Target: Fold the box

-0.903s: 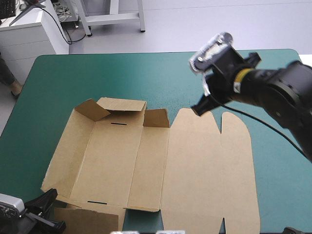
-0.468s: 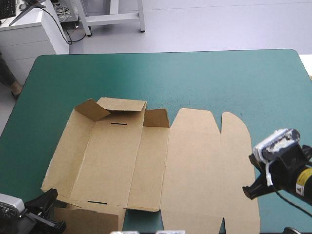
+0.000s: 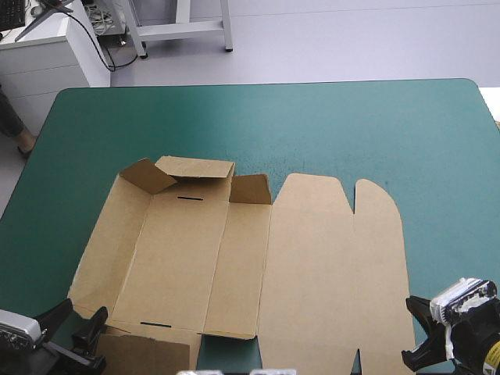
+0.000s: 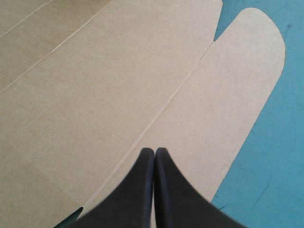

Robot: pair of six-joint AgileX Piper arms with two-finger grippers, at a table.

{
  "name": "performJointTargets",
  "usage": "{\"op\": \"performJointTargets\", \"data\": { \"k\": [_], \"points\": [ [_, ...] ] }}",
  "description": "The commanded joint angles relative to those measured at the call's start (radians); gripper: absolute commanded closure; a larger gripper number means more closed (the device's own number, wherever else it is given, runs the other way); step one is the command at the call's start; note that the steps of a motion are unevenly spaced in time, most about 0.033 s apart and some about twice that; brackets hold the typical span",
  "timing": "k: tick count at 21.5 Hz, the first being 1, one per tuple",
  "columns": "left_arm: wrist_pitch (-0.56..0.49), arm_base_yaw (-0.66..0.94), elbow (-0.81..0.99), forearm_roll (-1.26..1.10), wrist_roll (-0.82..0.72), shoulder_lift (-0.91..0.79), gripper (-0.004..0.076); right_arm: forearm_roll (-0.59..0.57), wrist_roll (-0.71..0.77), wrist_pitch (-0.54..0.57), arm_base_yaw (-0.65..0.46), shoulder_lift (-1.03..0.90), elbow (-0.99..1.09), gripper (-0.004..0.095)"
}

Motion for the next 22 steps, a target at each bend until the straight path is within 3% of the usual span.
{"op": "performJointTargets", "data": {
  "k": [1, 10, 15, 22],
  "points": [
    [-0.074, 0.002, -0.023, -0.005, 0.002, 0.016, 0.0217, 0.0, 0.001, -0.101, -0.003, -0.036, 0.008, 0.0923],
    [-0.113, 0.002, -0.031, -0.027, 0.03, 0.063, 0.025, 0.028, -0.003, -0.12, -0.003, -0.082, 0.039, 0.0923],
    [-0.113, 0.002, -0.197, 0.054, 0.035, 0.342, 0.025, 0.035, -0.019, -0.133, -0.003, -0.082, 0.043, 0.0923],
    [0.213, 0.002, -0.488, 0.287, -0.102, 0.801, 0.025, 0.049, -0.019, -0.133, -0.003, -0.082, 0.043, 0.0923]
  ]
}}
